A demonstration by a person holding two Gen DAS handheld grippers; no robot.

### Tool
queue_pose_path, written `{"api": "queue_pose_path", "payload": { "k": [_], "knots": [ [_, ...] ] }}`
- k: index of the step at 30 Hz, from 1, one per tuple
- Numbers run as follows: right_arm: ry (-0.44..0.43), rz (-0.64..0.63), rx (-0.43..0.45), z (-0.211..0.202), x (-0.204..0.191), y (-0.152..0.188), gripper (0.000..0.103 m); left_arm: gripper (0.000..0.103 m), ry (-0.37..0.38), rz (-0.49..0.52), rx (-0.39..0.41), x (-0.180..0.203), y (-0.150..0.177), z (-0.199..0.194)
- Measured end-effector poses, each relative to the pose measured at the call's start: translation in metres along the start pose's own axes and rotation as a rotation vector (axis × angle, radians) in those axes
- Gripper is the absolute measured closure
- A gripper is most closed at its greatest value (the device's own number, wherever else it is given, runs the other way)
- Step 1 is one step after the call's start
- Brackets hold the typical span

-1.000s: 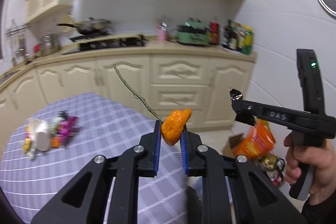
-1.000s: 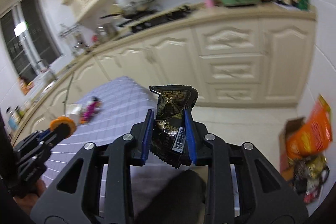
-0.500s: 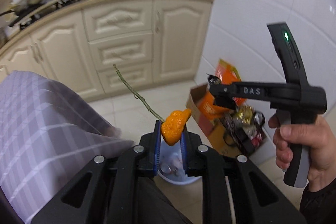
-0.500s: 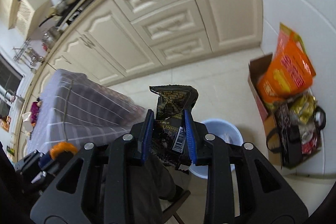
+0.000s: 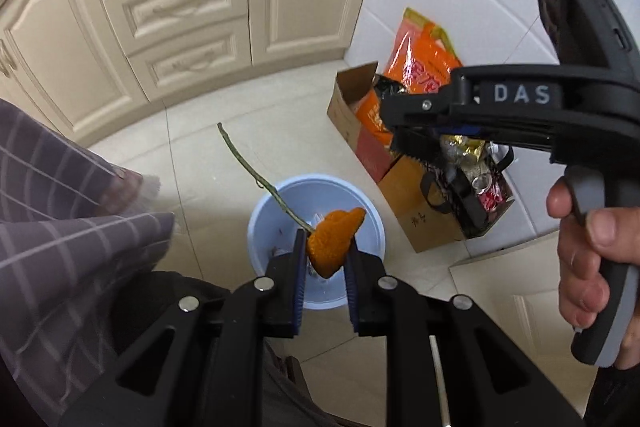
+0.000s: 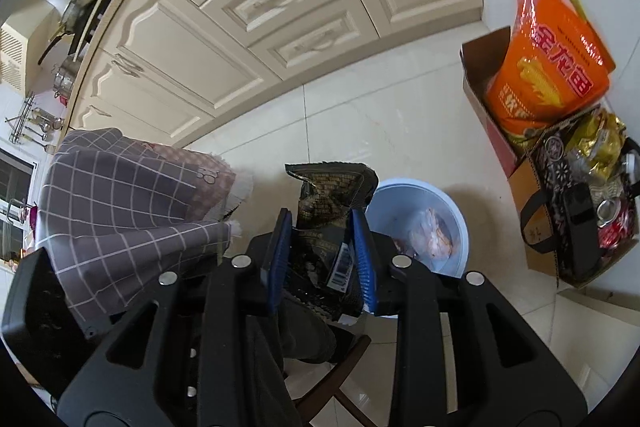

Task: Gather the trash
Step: 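Carry the wrapper and peel to the blue bin and open both tools, then bring both tools back toward the table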

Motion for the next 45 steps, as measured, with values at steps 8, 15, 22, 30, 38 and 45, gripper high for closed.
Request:
{"api": "queue_pose_path", "payload": {
  "k": [8,15,22,30,38,45],
  "knots": [
    [0.009,0.073,0.018,0.003,0.015,0.003,0.019,0.017,-0.083,-0.033,0.052,-0.015,-0.006,-0.017],
    [0.033,0.056,0.049,-0.008,0.002,0.001,0.006,0.013,-0.111,-0.057,0.138,-0.022,-0.014,-0.058],
    [0.036,0.013,0.089,-0.024,-0.023,-0.005,0.006,0.012,-0.124,-0.076,0.225,-0.027,-0.021,-0.102],
    [0.019,-0.056,0.161,-0.057,-0.067,-0.014,0.006,0.012,-0.141,-0.106,0.332,-0.036,-0.025,-0.156],
    [-0.026,-0.156,0.245,-0.097,-0.127,-0.022,0.006,0.009,-0.182,-0.16,0.456,-0.058,-0.022,-0.222],
    [-0.072,-0.294,0.298,-0.12,-0.2,-0.015,0.006,0.007,-0.244,-0.243,0.565,-0.099,-0.008,-0.284]
  ]
}}
Point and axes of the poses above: each gripper's, at about its wrist camera, not at the fingertips, and z roughly the way its jaws point, x to its right, y to its underside, the point moved 8 cm from there along z, roughly the way its jaws point, and after that the axes turned 4 degrees about -y, right-handed, at the moved point
